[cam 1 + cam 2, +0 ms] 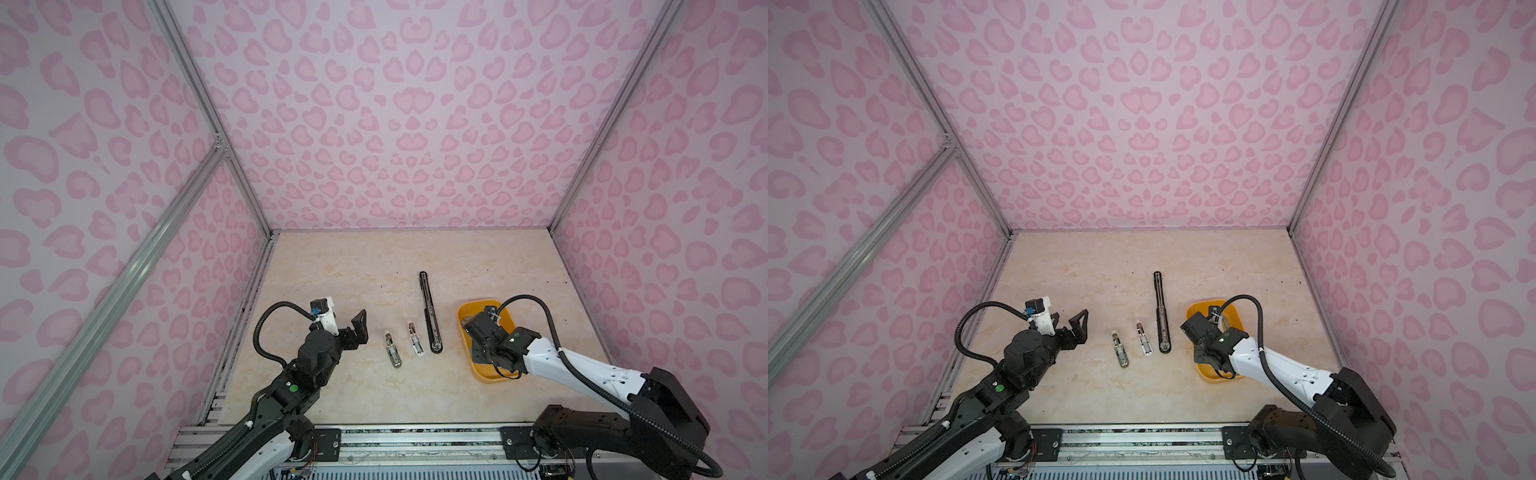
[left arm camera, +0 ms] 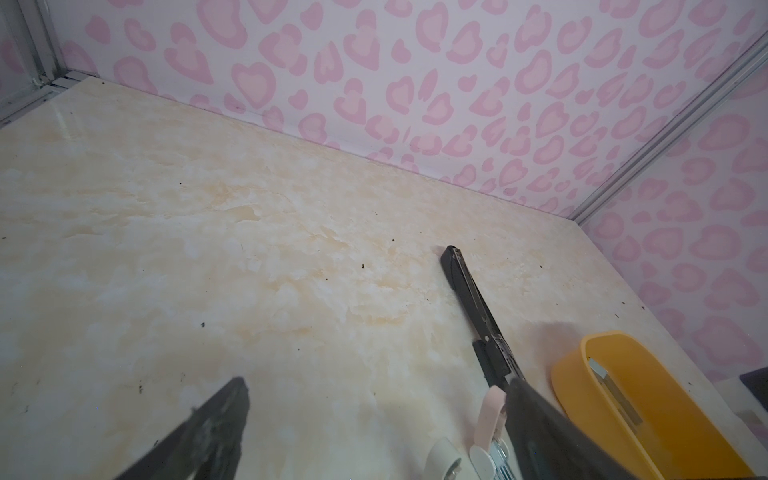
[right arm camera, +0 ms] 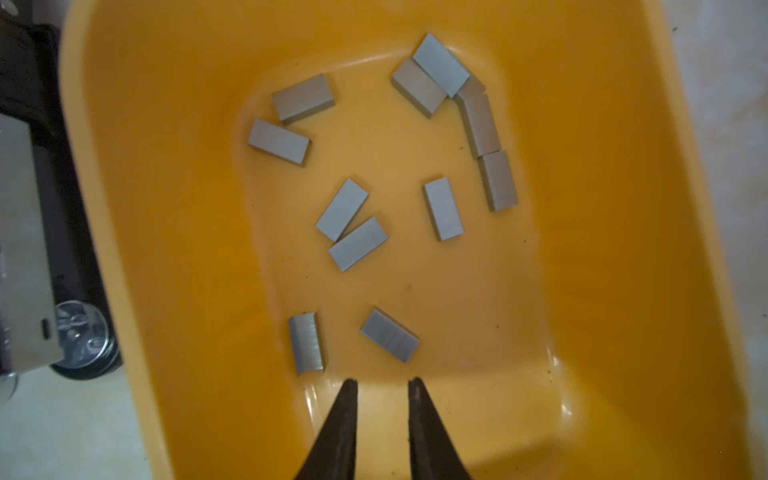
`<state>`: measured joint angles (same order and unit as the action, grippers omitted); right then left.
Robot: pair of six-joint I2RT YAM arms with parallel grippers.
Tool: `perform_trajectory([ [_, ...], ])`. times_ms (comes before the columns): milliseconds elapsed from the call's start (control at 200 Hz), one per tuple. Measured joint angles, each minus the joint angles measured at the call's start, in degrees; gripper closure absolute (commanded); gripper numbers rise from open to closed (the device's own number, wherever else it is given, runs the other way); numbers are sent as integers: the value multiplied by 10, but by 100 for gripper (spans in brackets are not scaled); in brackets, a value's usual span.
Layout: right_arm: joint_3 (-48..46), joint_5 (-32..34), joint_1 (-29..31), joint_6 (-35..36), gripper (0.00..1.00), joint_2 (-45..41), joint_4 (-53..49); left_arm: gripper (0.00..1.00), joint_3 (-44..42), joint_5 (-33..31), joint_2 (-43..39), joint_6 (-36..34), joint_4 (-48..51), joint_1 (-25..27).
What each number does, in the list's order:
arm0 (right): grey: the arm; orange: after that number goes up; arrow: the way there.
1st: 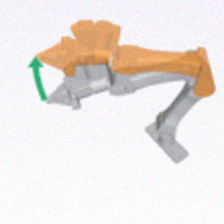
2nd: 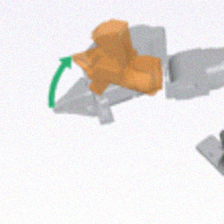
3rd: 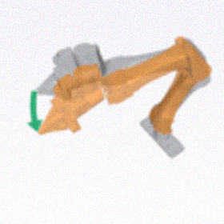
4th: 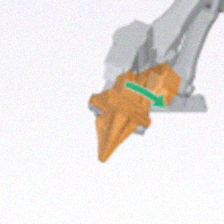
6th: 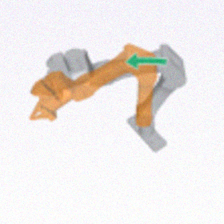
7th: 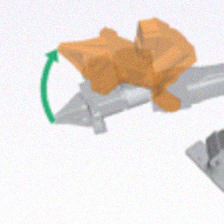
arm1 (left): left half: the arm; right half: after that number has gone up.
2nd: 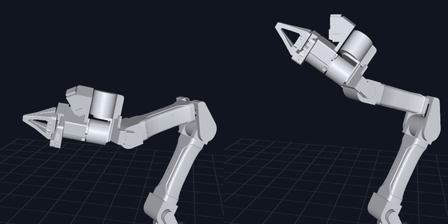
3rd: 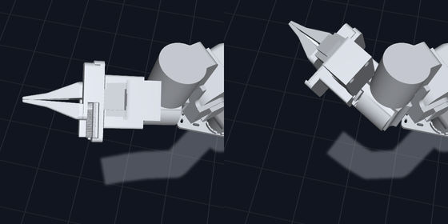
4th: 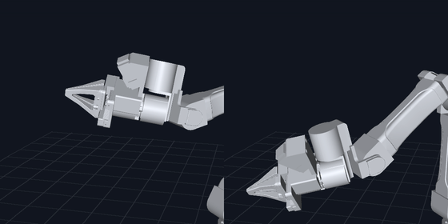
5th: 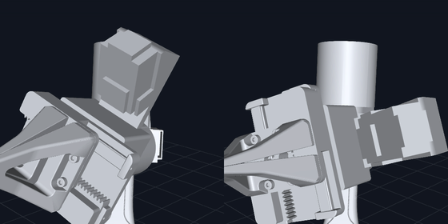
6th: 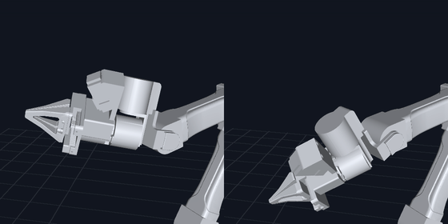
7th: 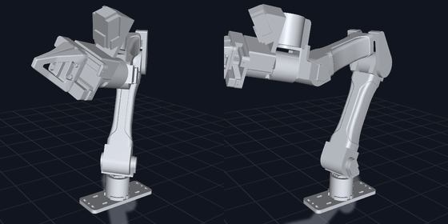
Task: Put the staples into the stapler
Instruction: 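Move the right gripper over the yellow tray, then lower the right gripper into the yellow tray and grasp a grey staple strip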
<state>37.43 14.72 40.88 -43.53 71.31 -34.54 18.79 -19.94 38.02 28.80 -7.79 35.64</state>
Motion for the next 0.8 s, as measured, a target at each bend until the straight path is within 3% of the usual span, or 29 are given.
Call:
perform_trajectory([
  [260,-6,-33,42,-29,76,7,23,3,2,-3,0,0,4,0],
  [575,14,-24,52,-38,72,17,33,3,2,-11,-3,0,5,0],
  [800,43,-8,-18,28,64,40,42,3,2,-15,-3,-3,4,0],
])
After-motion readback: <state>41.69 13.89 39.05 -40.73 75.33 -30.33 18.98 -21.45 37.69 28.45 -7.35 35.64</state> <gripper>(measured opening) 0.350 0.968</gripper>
